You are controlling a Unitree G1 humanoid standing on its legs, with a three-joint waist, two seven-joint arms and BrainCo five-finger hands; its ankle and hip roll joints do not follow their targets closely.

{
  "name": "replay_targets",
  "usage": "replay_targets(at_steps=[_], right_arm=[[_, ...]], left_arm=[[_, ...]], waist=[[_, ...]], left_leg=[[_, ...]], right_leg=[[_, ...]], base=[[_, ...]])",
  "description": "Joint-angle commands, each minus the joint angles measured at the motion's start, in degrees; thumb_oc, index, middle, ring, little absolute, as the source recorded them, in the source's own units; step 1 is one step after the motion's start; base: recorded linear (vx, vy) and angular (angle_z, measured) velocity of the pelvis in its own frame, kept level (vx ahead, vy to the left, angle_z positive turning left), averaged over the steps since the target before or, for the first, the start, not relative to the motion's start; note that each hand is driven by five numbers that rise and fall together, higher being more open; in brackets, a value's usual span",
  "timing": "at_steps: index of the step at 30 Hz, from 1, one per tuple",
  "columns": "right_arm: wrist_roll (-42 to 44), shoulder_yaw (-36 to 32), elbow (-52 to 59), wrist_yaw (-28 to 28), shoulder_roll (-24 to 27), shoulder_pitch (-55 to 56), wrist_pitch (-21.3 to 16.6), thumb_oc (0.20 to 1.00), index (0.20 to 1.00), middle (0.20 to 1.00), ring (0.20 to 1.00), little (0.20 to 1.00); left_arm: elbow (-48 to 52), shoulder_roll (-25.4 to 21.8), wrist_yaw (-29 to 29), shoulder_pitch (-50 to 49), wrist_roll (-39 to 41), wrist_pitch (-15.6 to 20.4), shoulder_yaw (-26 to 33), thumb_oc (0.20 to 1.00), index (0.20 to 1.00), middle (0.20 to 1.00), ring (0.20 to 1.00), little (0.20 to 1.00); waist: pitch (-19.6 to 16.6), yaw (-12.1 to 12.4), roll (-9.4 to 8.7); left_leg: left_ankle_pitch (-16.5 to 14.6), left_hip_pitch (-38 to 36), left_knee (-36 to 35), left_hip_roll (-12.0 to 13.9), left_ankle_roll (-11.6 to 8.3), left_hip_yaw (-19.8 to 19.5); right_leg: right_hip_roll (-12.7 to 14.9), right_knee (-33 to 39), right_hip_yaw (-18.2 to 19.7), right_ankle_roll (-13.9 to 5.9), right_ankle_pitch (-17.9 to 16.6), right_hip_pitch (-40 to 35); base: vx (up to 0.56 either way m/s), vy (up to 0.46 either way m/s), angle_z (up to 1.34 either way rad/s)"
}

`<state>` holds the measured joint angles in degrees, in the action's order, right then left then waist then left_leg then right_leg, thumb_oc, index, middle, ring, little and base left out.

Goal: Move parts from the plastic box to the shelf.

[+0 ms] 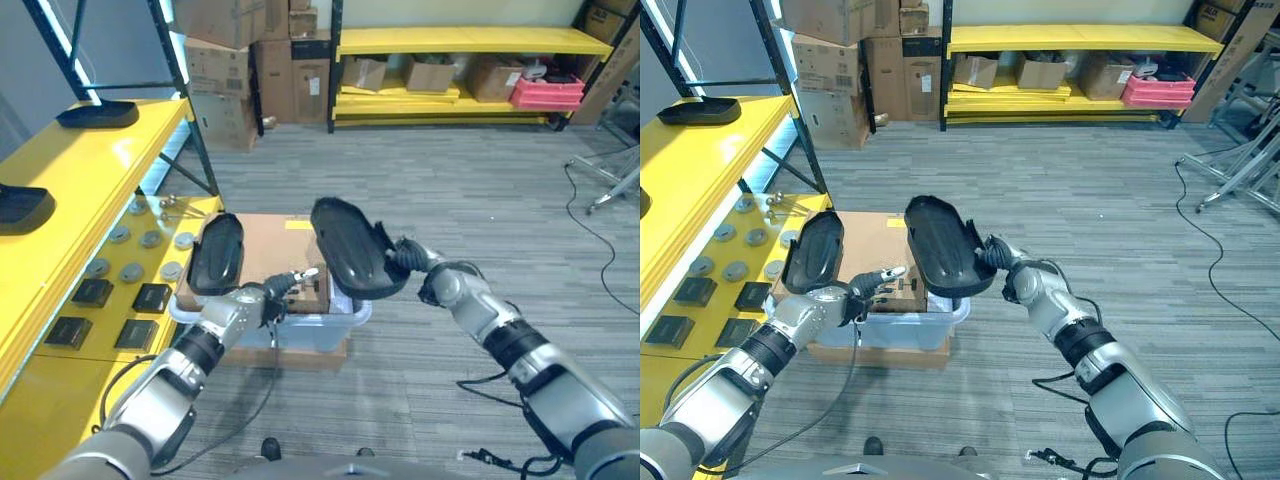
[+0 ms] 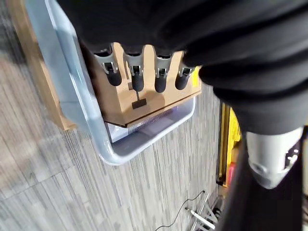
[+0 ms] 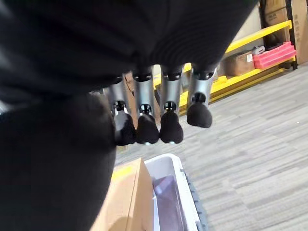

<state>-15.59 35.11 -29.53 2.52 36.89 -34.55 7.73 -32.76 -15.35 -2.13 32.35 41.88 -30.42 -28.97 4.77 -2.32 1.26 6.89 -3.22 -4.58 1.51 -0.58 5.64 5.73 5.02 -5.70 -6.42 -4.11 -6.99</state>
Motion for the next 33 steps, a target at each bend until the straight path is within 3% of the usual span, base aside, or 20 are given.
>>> replay_targets(at_steps=[1,8,11,28,33], right_arm=[[0.0,-2.9,3.3,3.2,3.1,-6.6,-2.5,0.200,0.200,0.200,0.200,0.200],[-1.6,-1.5,3.3,0.0,2.8,-5.9,-4.5,0.200,0.200,0.200,0.200,0.200],[-1.9,-0.7,3.3,-0.9,2.7,-5.4,-5.4,0.200,0.200,0.200,0.200,0.200],[-4.3,2.2,3.2,-4.7,-0.2,-4.7,-8.0,0.200,0.200,0.200,0.200,0.200],[-4.1,2.4,3.3,-4.8,-0.7,-4.6,-8.4,0.200,0.200,0.200,0.200,0.200]], left_arm=[[-4.2,0.7,0.5,3.5,7.6,2.4,0.6,1.000,1.000,1.000,1.000,1.000],[-1.8,3.2,0.8,1.6,20.0,2.3,1.8,1.000,1.000,1.000,1.000,1.000],[-0.2,3.5,1.6,1.0,21.2,2.9,1.4,1.000,1.000,1.000,1.000,1.000],[3.2,4.6,2.1,0.5,18.1,5.3,-1.6,1.000,1.000,1.000,1.000,1.000],[3.0,3.7,4.3,0.9,10.7,5.8,-2.8,1.000,1.000,1.000,1.000,1.000]], waist=[[-2.0,1.7,-2.32],[-1.9,1.9,-2.39],[-2.0,1.9,-2.47],[-1.9,2.3,-2.55],[-1.7,2.4,-2.52]], left_leg=[[-6.4,-2.8,0.4,-1.2,0.18,-2.9],[-6.4,-2.8,0.4,-1.2,0.21,-3.0],[-6.5,-2.9,0.4,-1.3,0.22,-3.0],[-6.7,-2.7,0.5,-1.6,0.32,-3.3],[-6.7,-2.8,0.6,-1.7,0.39,-3.4]], right_leg=[[0.5,-0.4,-2.4,-1.89,-0.7,2.0],[0.8,-0.5,-2.8,-1.81,-0.8,2.0],[0.8,-0.5,-3.0,-1.83,-0.8,1.9],[0.8,-0.6,-3.0,-1.79,-0.5,1.7],[0.8,-0.7,-3.0,-1.88,-0.5,1.7]], base=[[0.00,0.000,0.00],[0.00,0.000,0.00],[0.00,0.000,0.00],[0.00,0.001,0.01],[0.00,0.000,0.00]])
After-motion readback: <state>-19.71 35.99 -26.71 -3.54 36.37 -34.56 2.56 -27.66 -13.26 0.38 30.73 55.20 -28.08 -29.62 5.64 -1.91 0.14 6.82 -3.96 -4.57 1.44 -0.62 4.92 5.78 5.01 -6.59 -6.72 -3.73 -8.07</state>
